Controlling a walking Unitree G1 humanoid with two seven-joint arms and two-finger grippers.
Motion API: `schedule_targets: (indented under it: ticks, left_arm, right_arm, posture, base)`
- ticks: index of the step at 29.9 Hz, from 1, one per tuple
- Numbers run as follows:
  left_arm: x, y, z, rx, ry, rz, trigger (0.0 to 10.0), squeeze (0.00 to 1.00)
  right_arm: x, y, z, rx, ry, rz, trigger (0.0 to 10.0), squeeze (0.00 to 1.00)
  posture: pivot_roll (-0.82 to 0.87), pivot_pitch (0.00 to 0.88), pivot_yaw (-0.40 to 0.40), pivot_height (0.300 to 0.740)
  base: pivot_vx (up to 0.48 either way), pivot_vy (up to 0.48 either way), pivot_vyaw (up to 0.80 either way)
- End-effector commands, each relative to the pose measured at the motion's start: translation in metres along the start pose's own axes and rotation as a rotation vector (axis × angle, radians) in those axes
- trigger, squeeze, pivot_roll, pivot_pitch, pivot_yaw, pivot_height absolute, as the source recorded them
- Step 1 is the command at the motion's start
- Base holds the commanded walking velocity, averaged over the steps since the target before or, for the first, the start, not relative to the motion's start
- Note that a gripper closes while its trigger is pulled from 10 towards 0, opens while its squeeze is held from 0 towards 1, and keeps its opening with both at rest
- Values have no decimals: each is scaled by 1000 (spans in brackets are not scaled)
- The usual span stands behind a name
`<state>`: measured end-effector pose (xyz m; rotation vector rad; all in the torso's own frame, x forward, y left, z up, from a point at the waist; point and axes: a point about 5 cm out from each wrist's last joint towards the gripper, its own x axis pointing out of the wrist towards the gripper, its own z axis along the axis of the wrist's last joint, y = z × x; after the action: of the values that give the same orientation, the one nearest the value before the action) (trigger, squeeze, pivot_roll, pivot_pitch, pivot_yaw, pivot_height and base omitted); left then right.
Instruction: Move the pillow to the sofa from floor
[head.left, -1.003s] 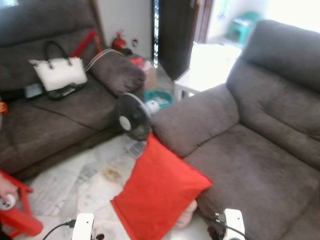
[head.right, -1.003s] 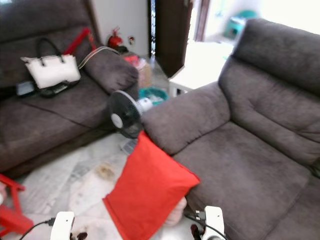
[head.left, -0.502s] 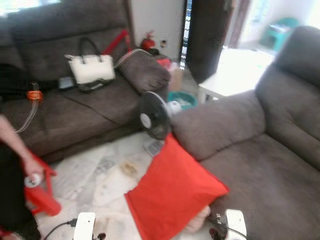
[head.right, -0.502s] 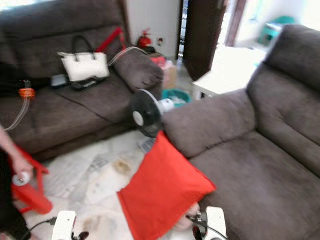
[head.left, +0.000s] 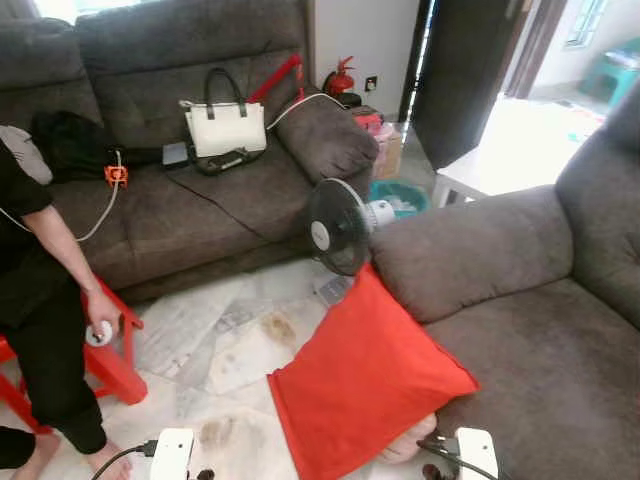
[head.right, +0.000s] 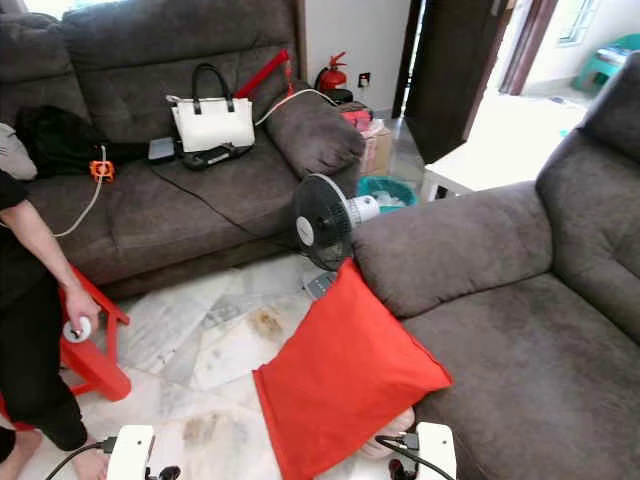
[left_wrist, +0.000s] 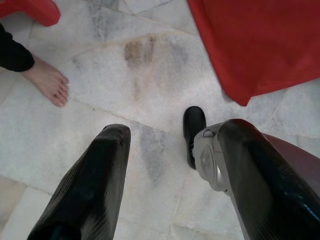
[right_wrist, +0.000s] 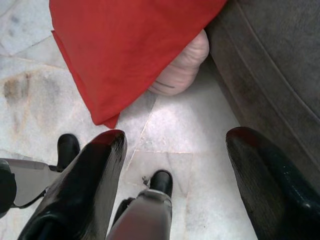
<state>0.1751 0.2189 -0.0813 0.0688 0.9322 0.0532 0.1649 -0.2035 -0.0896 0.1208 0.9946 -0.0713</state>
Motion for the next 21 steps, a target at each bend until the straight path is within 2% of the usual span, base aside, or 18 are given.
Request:
schedule_targets:
  ticks: [1,5,21]
  left_arm:
    - [-1,2,-1,13,5,4,10000,0]
    - [0,2,-1,26,1,1,10000,0]
    - [0,2,-1,37,5,-3,10000,0]
  right_arm:
    - [1,3,3,10,-12,6,10000,0]
    - [1,4,3,10,-12,6,10000,0]
    - [1,3,3,6,-11,8,10000,0]
  posture:
    - [99,0,-21,740]
    - [98,0,-21,740]
    - [100,0,-24,740]
  base:
    - [0,0,0]
    - [0,-182,0]
    - [0,-452,0]
